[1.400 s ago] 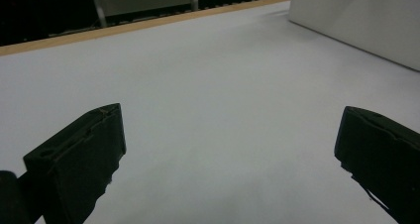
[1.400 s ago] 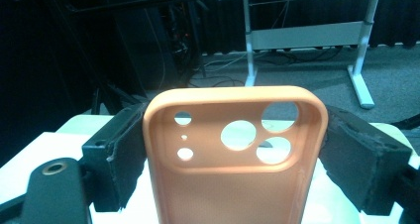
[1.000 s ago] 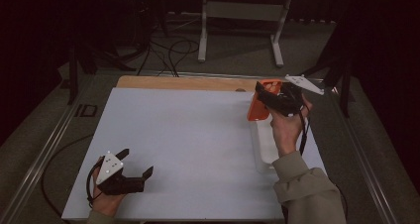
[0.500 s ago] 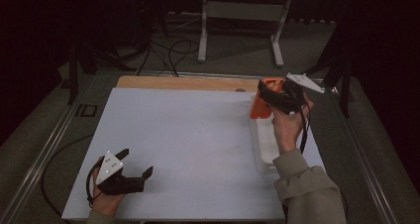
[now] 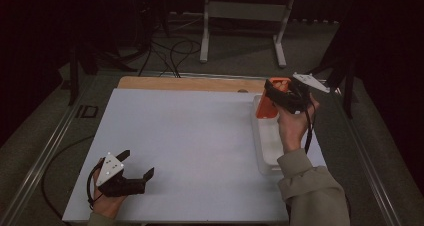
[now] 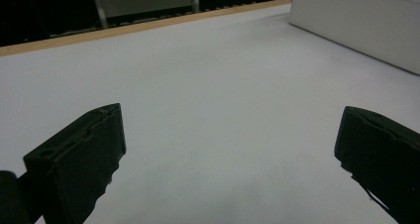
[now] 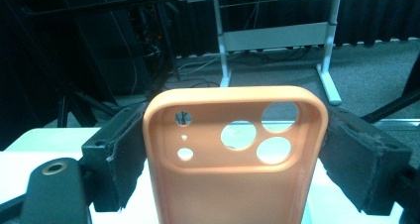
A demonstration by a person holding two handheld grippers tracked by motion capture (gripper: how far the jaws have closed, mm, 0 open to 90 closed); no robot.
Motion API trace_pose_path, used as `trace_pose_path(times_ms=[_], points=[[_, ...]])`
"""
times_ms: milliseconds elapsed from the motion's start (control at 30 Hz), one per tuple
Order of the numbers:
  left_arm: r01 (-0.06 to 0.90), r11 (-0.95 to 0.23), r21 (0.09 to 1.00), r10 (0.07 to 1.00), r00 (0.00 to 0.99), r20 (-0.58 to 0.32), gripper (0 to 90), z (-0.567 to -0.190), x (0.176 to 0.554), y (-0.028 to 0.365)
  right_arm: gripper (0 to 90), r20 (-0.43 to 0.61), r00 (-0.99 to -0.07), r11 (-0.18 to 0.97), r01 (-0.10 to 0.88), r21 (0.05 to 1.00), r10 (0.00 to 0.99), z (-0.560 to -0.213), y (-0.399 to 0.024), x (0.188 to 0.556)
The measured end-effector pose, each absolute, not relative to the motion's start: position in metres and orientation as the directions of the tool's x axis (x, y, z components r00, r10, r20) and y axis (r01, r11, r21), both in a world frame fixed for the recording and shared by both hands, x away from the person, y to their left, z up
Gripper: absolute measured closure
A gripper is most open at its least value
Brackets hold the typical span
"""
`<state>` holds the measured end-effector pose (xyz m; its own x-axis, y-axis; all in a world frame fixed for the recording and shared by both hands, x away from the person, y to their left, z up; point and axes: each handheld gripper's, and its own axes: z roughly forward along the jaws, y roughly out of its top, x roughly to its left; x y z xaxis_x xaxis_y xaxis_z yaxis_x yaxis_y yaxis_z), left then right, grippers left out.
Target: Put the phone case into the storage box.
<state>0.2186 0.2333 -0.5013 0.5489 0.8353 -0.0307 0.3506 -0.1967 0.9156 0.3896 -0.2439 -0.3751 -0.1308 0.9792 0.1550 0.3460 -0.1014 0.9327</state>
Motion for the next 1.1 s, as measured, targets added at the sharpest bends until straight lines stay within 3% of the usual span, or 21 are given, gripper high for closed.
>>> trace_pose_path(times_ms=[1100], points=[[0.352, -0.186, 0.917, 0.836, 0.548, -0.04, 0.3, -0.502, 0.219, 0.235, 16.4, 0.142, -0.066, -0.109, 0.361, 0.926, 0.988, -0.389, -0.258, 0.415]])
